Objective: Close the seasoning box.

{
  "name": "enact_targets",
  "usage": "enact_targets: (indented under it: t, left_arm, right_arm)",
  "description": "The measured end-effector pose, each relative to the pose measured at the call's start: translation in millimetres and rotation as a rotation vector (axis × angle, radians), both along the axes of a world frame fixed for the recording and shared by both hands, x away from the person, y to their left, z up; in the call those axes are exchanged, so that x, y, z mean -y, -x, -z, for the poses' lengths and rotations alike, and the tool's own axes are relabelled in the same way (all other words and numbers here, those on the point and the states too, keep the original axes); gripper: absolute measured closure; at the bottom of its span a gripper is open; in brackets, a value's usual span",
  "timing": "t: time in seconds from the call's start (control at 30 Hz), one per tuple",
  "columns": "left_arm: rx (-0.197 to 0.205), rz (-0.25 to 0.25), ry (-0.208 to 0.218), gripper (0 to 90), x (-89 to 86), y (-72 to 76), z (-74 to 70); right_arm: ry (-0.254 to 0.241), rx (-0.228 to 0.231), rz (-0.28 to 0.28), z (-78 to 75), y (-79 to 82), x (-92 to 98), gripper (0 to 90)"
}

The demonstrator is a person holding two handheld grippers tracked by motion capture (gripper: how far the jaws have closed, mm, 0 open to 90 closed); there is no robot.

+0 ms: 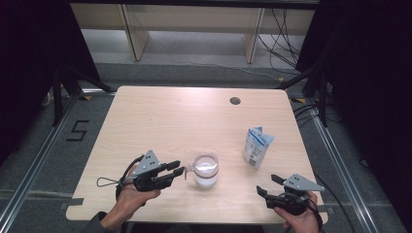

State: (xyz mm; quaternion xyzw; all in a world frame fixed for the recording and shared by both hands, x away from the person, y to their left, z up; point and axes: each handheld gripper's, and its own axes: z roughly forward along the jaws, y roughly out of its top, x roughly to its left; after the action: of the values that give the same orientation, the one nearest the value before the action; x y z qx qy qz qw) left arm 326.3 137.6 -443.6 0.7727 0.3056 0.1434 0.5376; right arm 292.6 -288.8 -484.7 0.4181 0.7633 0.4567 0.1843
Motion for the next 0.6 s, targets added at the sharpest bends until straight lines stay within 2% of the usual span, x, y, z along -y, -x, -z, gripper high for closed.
enact_targets:
  t: [0.03,0.13,0.23,0.33,0.37,0.4,0.43,0.47,0.6]
  left_arm:
    - [-0.003,-0.001,-0.011,65.4,-0.6,1.2,-0.8]
    - [-0.008,-0.003,-0.018,57.2,-1.1,4.1,-0.1]
    - [-0.02,-0.007,-0.012,49.0,-1.5,6.8,1.7]
    - [-0.025,-0.01,-0.019,44.3,-2.7,11.0,3.2]
    - [-0.028,-0.013,-0.025,41.9,-3.2,12.6,3.4]
    - [-0.03,-0.017,-0.027,39.7,-4.0,13.9,3.9]
    - [-0.032,-0.018,-0.023,38.5,-5.0,14.6,5.0]
    - [-0.031,-0.017,-0.022,37.2,-5.9,15.0,5.9]
    - [-0.04,-0.037,-0.021,33.7,-10.5,18.1,11.0]
  right_arm:
    - [-0.011,-0.027,0.019,-0.5,2.3,-1.2,27.6]
    - [0.013,0.021,-0.01,0.4,-2.0,3.1,27.6]
    - [0.002,0.021,-0.009,0.9,-2.2,3.5,27.6]
    - [-0.011,0.0,0.009,0.0,0.4,1.8,27.6]
    - [0.002,0.02,0.0,-0.1,-0.9,2.9,27.6]
    - [-0.004,0.003,0.004,-0.1,0.2,1.9,27.6]
    - [-0.002,0.013,-0.001,-0.1,-0.8,2.3,27.6]
    - [-0.004,-0.003,0.006,-0.4,0.3,1.1,27.6]
    - [0.005,0.021,-0.012,0.4,-2.0,1.1,27.6]
